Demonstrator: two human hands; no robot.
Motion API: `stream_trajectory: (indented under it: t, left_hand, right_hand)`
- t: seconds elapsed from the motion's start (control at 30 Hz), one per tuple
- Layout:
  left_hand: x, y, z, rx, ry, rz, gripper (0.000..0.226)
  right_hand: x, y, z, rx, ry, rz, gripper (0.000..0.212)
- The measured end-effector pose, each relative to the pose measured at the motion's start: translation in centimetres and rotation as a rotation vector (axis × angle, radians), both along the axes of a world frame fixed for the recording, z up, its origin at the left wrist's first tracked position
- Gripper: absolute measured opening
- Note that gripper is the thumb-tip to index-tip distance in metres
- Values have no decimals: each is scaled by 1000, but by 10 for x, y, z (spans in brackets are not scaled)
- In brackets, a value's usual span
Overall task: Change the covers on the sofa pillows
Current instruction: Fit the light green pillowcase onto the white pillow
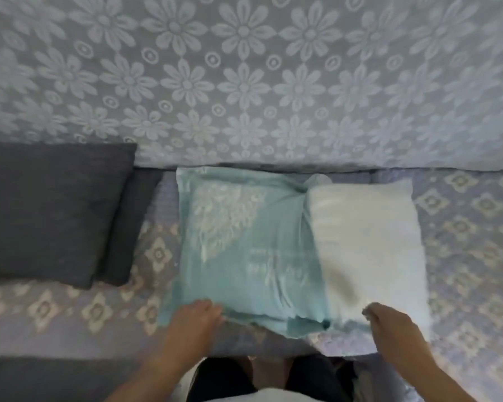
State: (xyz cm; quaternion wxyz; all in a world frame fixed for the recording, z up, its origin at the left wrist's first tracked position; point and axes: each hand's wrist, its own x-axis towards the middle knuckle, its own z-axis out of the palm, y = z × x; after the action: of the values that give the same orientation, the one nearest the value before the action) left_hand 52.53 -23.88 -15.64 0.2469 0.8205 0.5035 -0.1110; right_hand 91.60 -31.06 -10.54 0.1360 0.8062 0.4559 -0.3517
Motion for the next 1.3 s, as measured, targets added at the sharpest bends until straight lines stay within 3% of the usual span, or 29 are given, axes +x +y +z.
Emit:
stream_trajectory:
  t: [0.07, 0.13, 0.23, 0.33, 0.47, 0.53, 0.6, 0.67, 0.73, 0.83, 0.97, 1.0, 1.1, 1.17, 1.3]
  left_hand:
    - [-1, -5, -11, -67, -16, 206, 12]
    - [7, 3, -10, -127, -46, 317, 31]
    - [21, 10, -12, -205, -55, 424, 47]
    - [30, 9, -13, -217, -89, 437, 50]
    - [45, 10, -13, -43, -61, 325, 55]
    - [56, 20, -17, 67, -57, 261, 58]
    - [71, 34, -26, 119, -51, 208, 58]
    - [91, 41, -36, 103, 8, 138, 60]
    - [110, 48, -43, 71, 19, 111, 63]
    - [114, 63, -54, -23, -76, 390, 65]
    - [85, 97, -63, 22, -127, 782, 48]
    - [81, 112, -62, -8, -145, 877, 57]
    - [91, 162, -71, -358, -336, 1189, 97]
    - [108, 175, -77, -434, -388, 1208, 104]
    - [110, 159, -60, -168, -329, 1052, 52]
  right_hand:
    - [-15, 14, 3, 152, 39, -137, 13]
    - [-23, 41, 0, 263, 79, -227, 15]
    - [-30, 81, -29, 163, 112, -405, 38]
    - [-66, 117, -40, 176, 249, -535, 42]
    - [-130, 148, -45, 169, 525, -527, 34]
    - [-110, 153, -41, 160, 411, -301, 30]
    - [-42, 154, -49, 178, 109, -240, 21]
    - [31, 148, -53, 155, -155, -470, 29]
    - [52, 143, -58, 173, -217, -514, 35]
    - [37, 140, -63, 269, -41, -437, 31]
    - [49, 125, -57, 353, 138, -636, 28]
    - [52, 123, -55, 358, 233, -708, 24]
    - [53, 118, -41, 338, 551, -840, 19]
    - [43, 112, -32, 302, 738, -895, 23]
    - [31, 108, -6, 171, 996, -918, 26]
